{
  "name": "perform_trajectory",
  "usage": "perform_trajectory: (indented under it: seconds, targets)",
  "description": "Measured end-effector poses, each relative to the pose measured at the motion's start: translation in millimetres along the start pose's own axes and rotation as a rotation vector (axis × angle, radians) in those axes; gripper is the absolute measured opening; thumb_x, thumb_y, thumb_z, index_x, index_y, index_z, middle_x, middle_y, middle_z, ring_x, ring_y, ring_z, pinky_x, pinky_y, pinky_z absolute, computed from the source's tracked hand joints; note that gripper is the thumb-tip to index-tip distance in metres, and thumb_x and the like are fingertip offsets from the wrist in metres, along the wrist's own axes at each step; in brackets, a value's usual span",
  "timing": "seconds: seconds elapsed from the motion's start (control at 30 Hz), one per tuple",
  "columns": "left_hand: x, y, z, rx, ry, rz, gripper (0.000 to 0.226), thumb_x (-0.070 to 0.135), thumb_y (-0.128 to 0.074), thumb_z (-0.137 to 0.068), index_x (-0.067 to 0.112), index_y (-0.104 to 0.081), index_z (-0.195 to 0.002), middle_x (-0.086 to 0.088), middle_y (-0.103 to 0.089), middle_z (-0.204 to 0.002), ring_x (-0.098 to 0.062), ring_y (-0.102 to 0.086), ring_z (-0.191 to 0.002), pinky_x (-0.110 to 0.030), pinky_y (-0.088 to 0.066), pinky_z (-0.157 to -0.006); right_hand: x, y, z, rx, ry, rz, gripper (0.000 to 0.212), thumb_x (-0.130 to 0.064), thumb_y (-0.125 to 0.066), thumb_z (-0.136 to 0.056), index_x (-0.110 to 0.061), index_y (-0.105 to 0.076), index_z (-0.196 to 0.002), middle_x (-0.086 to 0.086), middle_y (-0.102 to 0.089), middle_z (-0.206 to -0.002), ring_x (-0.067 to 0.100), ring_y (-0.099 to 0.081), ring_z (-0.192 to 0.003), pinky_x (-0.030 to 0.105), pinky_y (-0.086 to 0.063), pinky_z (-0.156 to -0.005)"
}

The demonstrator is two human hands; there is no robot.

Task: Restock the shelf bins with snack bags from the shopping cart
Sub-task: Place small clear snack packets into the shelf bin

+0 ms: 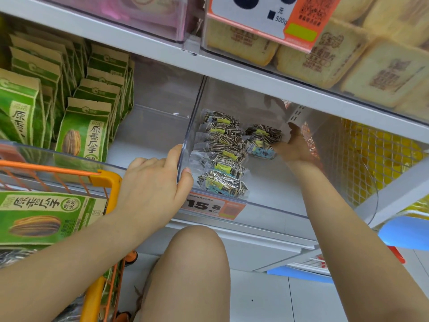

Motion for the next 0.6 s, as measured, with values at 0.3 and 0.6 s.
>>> perform_trajectory:
  seconds: [0.3, 0.6]
  targets:
    - [1, 4, -7, -0.206, 0.074, 0.055, 0.049, 0.044, -0.029, -0.098, 0.014, -0.038, -0.137, -0.007, -0.068, -0.094, -0.029, -0.06, -0.094, -0.034, -0.035, -0.083, -91, 16, 88, 0.17, 0.585, 0.381, 0.029, -0.015, -0.05, -0.086, -0.023, -0.069, -0.107, -0.001, -0.073, -0.101, 0.027, -0.068, -0.092, 0.034, -0.053, -0.075]
    - [-74, 88, 46, -0.309, 0.221, 0.416, 0.032, 0.04, -0.05, -0.093, 0.022, -0.06, -0.118, 0.004, -0.066, -0.107, -0.016, -0.06, -0.102, -0.035, -0.048, -0.088, -174, -40, 263, 0.07, 1.226, 0.161, 0.027, -0.017, -0.047, -0.083, -0.018, -0.073, -0.092, -0.002, -0.071, -0.084, 0.016, -0.061, -0.078, 0.03, -0.045, -0.066]
Point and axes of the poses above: each hand's wrist, its own z-axis away from the middle knuckle, its own y-axis out of the back of the hand, x = y × z, the point moved 5 cm from there along -z, towards the middle knuckle
